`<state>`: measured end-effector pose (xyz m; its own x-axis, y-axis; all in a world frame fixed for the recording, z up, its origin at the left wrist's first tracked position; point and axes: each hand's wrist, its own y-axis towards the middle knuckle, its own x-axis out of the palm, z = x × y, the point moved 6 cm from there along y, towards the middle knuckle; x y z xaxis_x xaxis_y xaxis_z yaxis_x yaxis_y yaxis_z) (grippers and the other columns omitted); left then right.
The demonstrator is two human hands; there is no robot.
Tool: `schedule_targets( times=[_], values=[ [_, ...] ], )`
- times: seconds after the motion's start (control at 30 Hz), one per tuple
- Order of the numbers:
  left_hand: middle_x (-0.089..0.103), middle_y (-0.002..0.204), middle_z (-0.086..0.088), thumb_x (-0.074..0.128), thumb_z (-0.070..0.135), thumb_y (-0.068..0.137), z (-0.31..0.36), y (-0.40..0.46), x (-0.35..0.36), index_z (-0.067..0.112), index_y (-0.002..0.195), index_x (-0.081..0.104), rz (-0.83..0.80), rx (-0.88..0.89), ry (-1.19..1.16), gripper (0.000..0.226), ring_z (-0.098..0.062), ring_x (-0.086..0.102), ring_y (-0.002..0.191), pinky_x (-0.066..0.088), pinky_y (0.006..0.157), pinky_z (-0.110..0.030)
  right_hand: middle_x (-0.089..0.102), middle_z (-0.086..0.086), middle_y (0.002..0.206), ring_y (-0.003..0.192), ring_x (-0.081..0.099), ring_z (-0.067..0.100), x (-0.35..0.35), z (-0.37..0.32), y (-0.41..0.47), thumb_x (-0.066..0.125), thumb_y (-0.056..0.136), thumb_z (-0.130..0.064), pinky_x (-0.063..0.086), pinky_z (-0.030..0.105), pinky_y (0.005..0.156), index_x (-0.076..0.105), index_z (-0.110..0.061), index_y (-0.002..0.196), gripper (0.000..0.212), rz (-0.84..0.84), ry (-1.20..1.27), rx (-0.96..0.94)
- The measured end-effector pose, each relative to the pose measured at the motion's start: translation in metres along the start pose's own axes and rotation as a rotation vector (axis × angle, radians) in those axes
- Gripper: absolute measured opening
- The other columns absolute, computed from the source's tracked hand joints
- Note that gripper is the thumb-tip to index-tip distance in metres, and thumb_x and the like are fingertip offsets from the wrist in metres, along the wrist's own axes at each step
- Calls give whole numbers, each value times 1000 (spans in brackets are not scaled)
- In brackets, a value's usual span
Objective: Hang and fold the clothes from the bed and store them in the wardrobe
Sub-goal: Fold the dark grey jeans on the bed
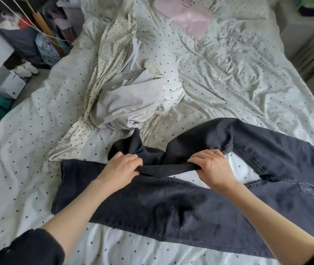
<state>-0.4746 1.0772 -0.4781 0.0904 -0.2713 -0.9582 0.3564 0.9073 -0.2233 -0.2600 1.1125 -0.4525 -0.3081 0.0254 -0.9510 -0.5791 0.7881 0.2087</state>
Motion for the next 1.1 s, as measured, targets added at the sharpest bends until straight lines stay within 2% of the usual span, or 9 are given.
schedule_targets(
  times=[0.13,0.4,0.6,0.7,0.77,0.87,0.97,1.03,1.1],
  values=[
    [57,73,-6,77,-7,57,-14,-20,-28,7,78,62,292,-34,54,29,-25,58,66,49,58,-38,70,4,76,68,67,26,-2,-10,8,81,39,8,54,34,58,76,-9,77,42,61,-18,62],
    [47,105,-17,63,-20,60,-78,-46,-80,3,101,62,696,-220,249,46,-31,39,85,44,54,-37,62,10,79,65,59,29,2,-46,45,77,55,9,45,35,57,74,-10,100,48,236,-148,105],
    [54,85,-16,65,-28,50,-105,-81,-31,5,112,68,561,-239,262,70,-27,38,76,46,53,-35,60,1,113,108,54,24,79,-63,33,45,97,-36,37,32,88,55,-22,128,36,-487,-107,141],
    [52,81,-15,66,-26,51,-113,-79,-30,2,114,66,552,-252,212,69,-31,50,69,44,49,-33,67,6,90,83,64,30,63,-72,54,69,84,-27,46,38,73,71,-12,101,23,-207,-51,104],
    [53,81,-15,68,-20,57,-117,-77,-30,1,111,66,521,-284,174,58,-32,55,67,48,52,-35,67,9,101,90,64,31,58,-83,76,74,79,-27,48,43,75,68,-10,111,36,-93,-22,75],
    [52,104,-5,63,4,81,-120,-82,7,15,121,58,108,-335,106,42,-23,55,93,50,70,-35,44,2,143,132,38,21,81,-104,104,48,94,-44,30,40,102,43,-23,140,51,-332,44,81],
    [45,125,3,49,28,94,-126,-102,62,26,136,44,-339,-358,-75,42,-16,45,116,41,87,-30,22,-1,156,143,17,16,121,-128,103,34,98,-47,22,39,111,29,-28,147,52,-627,31,14],
    [48,126,4,48,34,95,-130,-106,68,27,133,49,-304,-364,-152,38,-15,47,116,39,89,-29,17,-1,157,144,13,17,143,-135,87,30,99,-46,16,42,114,28,-27,147,51,-812,8,15],
    [53,117,1,53,28,94,-146,-104,52,20,122,59,55,-412,-155,30,-20,53,106,44,83,-30,17,0,157,144,12,17,159,-139,75,29,100,-44,10,44,116,32,-26,145,48,-867,-23,21]
  ],
)
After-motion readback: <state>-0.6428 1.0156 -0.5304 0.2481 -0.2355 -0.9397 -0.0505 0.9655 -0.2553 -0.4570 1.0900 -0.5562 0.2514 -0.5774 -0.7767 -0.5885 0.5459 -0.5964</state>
